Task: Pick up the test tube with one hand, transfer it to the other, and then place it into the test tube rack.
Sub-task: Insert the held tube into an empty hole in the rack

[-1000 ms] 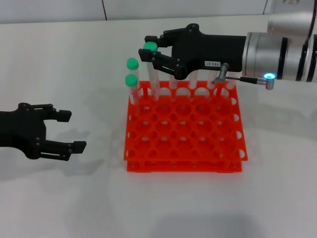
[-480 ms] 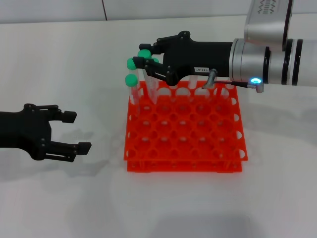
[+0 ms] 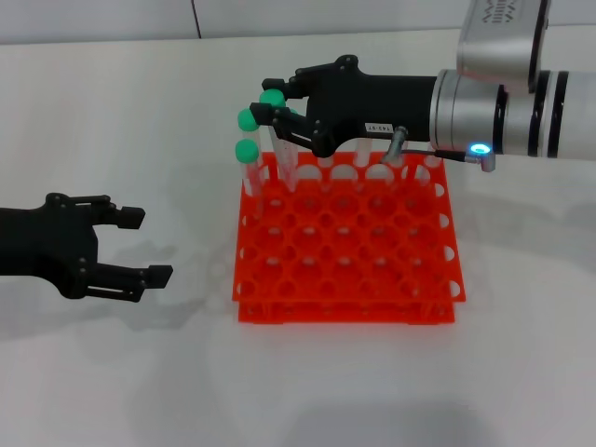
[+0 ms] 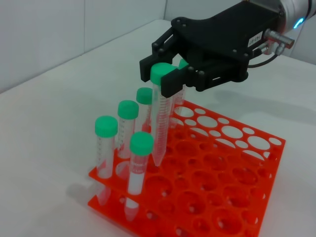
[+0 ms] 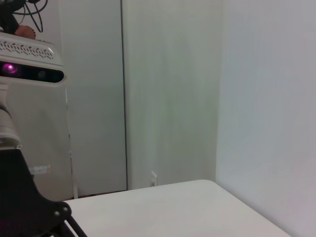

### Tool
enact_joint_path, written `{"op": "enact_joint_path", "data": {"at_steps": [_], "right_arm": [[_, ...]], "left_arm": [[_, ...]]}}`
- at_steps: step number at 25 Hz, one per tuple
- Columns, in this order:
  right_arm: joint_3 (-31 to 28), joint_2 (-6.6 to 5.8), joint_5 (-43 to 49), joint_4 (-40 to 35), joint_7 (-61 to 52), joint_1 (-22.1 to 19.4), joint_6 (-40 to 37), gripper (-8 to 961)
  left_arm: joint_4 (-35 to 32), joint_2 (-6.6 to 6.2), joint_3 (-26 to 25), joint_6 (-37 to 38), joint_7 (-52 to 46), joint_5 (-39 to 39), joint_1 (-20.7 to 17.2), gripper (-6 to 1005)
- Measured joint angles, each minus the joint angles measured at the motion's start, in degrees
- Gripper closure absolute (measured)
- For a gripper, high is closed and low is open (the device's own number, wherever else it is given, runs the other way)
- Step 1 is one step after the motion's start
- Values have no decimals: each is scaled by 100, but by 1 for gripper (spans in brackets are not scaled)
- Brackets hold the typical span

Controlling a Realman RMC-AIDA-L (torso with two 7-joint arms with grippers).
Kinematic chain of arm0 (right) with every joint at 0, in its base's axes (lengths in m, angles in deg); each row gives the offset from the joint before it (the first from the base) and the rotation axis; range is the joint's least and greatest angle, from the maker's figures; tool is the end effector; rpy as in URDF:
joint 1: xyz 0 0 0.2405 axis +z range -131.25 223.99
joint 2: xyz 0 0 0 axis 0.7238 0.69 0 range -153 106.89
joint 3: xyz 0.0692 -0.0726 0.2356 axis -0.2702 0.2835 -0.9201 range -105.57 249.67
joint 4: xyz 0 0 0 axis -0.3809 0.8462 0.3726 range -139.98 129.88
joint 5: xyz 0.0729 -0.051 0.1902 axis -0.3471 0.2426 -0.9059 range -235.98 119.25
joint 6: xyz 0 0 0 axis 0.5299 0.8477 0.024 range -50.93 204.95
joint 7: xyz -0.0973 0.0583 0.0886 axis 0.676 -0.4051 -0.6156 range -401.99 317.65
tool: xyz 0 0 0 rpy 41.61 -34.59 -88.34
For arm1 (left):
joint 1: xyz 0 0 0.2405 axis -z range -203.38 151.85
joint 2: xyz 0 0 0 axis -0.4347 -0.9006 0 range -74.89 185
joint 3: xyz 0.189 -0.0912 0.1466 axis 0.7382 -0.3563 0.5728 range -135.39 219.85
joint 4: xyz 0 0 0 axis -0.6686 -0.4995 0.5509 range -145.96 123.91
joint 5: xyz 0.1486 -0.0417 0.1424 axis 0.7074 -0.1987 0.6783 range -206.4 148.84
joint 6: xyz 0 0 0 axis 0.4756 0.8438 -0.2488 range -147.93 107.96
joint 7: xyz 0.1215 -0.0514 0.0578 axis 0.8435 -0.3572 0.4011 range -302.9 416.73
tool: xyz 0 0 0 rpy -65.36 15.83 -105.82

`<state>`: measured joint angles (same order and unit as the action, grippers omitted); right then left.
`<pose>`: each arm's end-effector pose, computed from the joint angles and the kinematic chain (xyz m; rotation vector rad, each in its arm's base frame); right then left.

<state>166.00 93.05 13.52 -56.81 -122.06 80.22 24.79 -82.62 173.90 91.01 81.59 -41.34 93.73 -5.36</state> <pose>0.1239 0.3817 -0.0538 -2.6664 0.1980 0.7464 -0.2536 0.2968 0.0616 -2.8501 -0.5887 -0.2568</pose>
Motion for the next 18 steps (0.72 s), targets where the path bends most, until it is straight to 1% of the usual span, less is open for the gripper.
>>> {"op": "enact_joint_path", "data": {"at_steps": [9,18], "right_arm": [[0,8,0,115,8,51,74,688],[0,9,-11,182,9,55,97,687]], "left_arm": [[145,-10,1,-16,0,1,119,105],[147,-11,0,-16,23,1,136,106]]}}
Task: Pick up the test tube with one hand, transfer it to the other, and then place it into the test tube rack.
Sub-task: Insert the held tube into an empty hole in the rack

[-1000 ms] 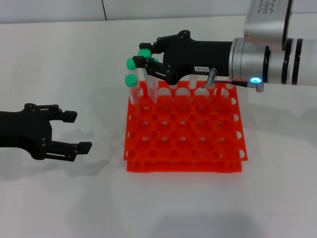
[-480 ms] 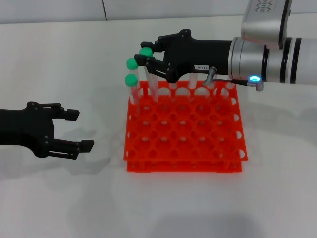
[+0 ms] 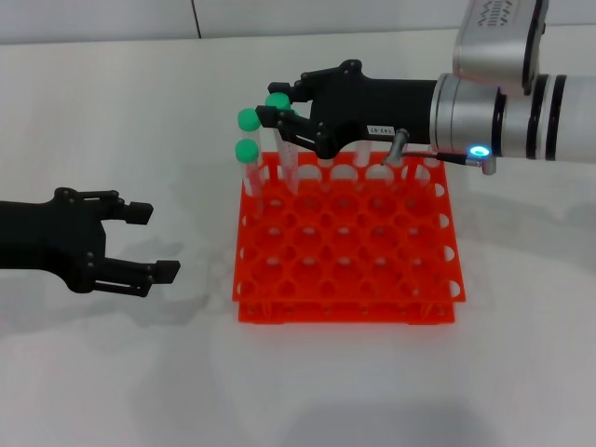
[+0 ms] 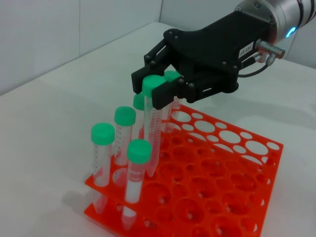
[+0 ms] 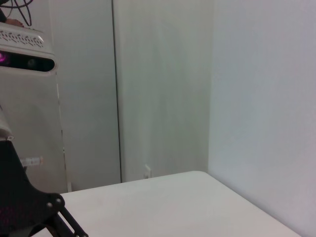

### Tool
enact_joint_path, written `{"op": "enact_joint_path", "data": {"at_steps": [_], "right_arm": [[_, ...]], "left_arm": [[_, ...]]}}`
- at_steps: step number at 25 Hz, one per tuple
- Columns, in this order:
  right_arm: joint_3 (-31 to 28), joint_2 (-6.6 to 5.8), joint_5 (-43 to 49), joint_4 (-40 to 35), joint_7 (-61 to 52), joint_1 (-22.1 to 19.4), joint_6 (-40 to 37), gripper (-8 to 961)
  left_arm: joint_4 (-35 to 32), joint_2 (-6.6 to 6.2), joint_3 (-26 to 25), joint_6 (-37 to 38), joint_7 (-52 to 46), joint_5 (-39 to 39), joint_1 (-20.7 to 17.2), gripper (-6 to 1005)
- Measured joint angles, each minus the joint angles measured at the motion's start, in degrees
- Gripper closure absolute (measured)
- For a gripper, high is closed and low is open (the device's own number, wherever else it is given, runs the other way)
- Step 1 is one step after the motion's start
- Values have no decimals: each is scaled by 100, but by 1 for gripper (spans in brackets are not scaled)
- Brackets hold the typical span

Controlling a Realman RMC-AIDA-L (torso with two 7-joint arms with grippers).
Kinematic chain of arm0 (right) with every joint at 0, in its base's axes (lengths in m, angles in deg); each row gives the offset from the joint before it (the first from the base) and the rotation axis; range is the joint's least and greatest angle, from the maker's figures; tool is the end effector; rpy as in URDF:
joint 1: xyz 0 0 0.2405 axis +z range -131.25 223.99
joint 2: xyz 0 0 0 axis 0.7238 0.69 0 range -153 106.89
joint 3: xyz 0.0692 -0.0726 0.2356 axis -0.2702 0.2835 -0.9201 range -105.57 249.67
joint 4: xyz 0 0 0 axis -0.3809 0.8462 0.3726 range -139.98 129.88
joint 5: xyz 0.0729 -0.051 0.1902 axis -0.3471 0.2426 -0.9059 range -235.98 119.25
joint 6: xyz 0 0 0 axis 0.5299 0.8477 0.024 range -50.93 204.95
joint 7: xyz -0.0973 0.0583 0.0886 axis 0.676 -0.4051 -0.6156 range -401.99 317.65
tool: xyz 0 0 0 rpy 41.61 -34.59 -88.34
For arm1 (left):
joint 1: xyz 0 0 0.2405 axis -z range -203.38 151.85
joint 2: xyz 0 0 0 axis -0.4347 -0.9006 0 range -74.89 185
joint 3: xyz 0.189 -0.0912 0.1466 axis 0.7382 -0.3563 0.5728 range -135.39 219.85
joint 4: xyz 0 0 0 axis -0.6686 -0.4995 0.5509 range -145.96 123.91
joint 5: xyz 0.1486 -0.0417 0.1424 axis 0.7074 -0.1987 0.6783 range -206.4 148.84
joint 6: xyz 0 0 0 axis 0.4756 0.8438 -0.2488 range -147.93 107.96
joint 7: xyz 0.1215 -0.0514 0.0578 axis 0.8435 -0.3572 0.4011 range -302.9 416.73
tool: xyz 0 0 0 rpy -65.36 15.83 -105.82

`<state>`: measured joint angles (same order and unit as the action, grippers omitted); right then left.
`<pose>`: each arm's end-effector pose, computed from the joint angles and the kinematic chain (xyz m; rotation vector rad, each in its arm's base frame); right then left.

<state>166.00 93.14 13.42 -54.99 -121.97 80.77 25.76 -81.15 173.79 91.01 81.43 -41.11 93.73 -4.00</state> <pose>0.1296 0.3848 -0.0570 -2.6587 0.2304 0.7229 -0.2500 0.3017 0.0586 -2.8646 -0.5792 -0.2691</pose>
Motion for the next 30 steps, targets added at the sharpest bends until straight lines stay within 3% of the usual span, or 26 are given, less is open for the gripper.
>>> {"op": "enact_joint_path", "data": {"at_steps": [30], "right_arm": [[47,-14,-741,304,636,-147,-97,688]], "left_arm": [[80,9,18,-13,3,58,63,106]]}}
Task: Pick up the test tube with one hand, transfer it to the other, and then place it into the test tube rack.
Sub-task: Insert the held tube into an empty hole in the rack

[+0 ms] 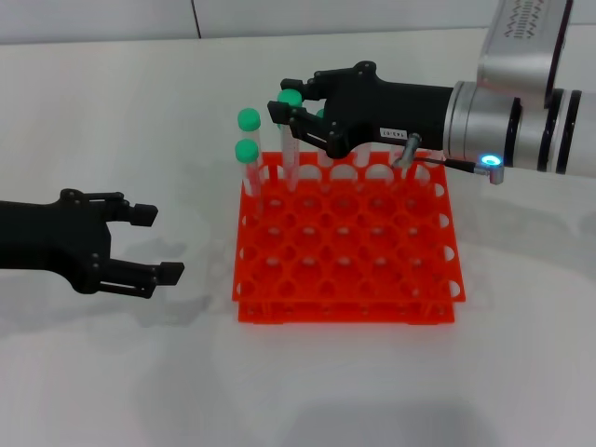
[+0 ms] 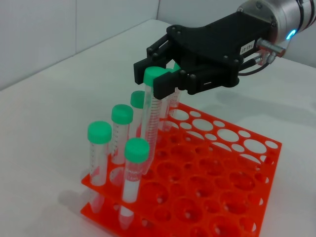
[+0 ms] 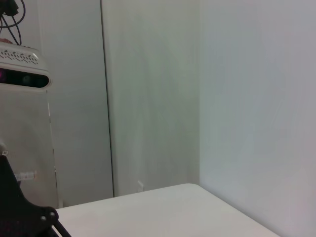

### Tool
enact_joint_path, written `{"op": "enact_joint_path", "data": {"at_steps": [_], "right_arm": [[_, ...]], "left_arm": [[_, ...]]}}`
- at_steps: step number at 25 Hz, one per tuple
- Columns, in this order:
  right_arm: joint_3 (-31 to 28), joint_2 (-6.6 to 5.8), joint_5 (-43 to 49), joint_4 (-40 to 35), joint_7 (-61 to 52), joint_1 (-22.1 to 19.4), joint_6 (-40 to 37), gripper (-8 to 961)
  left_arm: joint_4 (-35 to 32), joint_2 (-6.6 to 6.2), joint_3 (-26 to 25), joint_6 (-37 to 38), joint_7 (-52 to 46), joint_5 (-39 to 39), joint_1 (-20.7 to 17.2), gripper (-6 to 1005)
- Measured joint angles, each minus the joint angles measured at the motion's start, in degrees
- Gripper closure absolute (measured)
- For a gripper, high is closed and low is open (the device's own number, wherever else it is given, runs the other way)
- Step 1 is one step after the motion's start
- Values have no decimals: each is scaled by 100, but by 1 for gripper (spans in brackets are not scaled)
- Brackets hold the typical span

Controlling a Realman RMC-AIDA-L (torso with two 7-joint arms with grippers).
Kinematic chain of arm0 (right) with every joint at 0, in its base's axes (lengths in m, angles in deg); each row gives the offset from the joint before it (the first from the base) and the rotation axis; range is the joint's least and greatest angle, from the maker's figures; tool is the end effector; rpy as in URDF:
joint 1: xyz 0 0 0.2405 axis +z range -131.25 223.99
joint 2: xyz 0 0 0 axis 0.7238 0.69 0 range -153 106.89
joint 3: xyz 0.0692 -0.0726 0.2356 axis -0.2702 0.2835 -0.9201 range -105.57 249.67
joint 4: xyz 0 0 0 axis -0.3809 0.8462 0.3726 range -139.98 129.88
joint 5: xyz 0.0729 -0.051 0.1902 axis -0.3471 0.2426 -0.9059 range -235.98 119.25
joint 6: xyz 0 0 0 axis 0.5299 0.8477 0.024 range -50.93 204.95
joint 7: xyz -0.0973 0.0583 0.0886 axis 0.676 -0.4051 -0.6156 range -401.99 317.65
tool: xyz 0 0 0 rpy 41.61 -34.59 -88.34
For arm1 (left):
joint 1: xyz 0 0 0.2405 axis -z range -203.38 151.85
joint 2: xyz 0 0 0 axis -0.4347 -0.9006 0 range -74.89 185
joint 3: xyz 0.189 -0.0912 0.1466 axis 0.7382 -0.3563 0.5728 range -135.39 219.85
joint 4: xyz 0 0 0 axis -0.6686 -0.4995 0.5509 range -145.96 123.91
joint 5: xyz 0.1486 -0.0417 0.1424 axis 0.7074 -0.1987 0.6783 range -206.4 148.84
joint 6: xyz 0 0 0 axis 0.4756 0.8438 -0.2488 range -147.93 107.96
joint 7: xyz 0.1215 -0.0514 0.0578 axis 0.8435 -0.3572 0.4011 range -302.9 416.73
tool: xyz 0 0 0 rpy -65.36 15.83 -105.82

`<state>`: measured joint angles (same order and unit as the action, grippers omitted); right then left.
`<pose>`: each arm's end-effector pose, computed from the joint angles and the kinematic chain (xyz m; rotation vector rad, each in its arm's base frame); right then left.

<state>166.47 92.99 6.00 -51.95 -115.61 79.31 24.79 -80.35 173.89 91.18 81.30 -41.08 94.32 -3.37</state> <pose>0.1429 0.3817 -0.0549 -2.6104 0.2569 0.7932 -0.2492 0.3033 0.0553 -2.8758 -0.5832 -0.2628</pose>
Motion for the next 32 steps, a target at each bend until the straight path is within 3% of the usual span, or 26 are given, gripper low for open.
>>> {"op": "enact_joint_path", "data": {"at_steps": [32], "right_arm": [[18,14,-74,429,106,37,8,687]], "left_arm": [[68,0,133,-136,0,3,20,105]]}}
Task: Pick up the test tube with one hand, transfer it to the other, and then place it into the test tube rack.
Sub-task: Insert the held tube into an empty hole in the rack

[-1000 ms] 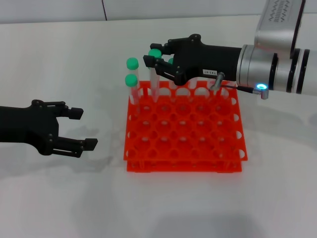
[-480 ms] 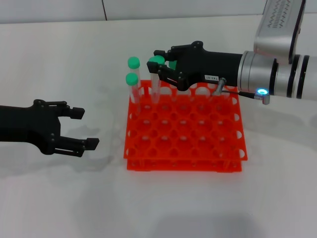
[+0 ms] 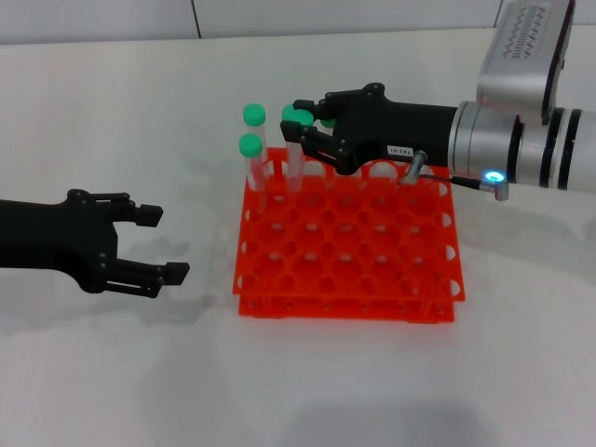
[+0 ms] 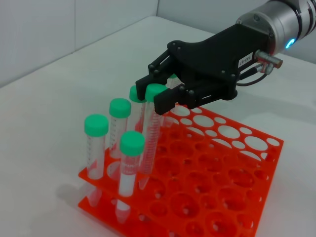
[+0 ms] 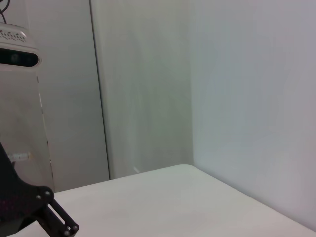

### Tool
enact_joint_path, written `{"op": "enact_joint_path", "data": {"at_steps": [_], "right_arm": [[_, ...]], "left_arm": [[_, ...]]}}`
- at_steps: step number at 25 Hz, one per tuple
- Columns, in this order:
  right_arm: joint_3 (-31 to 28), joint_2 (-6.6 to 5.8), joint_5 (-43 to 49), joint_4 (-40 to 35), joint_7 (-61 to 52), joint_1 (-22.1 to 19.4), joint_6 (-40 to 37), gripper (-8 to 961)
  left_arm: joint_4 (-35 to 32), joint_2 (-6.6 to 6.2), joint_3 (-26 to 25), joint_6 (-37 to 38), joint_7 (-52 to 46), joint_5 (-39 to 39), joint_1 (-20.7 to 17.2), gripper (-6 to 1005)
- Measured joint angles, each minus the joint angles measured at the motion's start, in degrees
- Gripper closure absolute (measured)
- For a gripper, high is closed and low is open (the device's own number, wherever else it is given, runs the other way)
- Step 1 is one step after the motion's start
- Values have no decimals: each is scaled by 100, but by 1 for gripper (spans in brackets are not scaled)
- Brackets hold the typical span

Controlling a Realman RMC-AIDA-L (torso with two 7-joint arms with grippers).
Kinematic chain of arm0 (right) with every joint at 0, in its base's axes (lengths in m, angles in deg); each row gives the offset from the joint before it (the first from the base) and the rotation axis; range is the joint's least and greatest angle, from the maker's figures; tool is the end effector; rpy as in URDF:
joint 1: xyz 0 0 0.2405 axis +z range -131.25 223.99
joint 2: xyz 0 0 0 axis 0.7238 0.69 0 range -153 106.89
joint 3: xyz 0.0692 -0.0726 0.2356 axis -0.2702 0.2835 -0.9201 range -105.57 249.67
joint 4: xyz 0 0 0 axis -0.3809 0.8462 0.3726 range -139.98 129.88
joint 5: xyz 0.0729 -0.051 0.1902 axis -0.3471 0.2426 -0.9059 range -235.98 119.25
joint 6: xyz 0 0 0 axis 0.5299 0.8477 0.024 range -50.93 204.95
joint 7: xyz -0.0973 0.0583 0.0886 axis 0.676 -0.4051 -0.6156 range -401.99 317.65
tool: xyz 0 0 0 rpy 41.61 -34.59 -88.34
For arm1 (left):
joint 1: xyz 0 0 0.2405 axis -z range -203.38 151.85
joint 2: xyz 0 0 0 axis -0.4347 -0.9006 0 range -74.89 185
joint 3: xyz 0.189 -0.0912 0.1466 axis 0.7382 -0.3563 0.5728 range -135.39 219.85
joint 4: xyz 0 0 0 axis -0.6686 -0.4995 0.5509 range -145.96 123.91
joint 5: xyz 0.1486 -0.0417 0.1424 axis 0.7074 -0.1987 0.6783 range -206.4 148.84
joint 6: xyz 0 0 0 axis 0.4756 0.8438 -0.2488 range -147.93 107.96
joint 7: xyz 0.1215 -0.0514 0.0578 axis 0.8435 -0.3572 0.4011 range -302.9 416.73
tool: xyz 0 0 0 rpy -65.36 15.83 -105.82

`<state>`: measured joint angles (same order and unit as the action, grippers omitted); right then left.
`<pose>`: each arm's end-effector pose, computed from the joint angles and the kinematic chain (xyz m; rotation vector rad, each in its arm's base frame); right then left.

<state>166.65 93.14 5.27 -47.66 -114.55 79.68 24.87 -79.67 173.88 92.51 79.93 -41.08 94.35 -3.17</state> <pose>0.1602 0.3806 -0.0626 -2.6148 0.3240 0.7520 -0.2486 0.3059 0.0504 -2.8792 -0.5794 -0.2500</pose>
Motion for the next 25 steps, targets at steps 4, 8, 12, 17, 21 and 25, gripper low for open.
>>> {"op": "enact_joint_path", "data": {"at_steps": [4,8,12,17,21,25], "right_arm": [[8,0,-15,24,4,13,-17,687],[15,0,-18,25,4,13,-23,687],[15,0,-18,29,4,12,-25,688],[27,-1,-18,34,4,2,-25,688],[73,-1,-19,34,4,6,-25,688],[81,-1,-18,34,4,9,-25,689]], "left_arm": [[0,0,0,-7,0,0,8,105],[37,0,-1,-14,0,0,44,105],[80,0,-1,-17,0,0,68,105],[80,0,15,-35,0,0,76,106],[80,0,73,-59,0,0,78,106],[83,0,77,-74,0,0,78,106]]}}
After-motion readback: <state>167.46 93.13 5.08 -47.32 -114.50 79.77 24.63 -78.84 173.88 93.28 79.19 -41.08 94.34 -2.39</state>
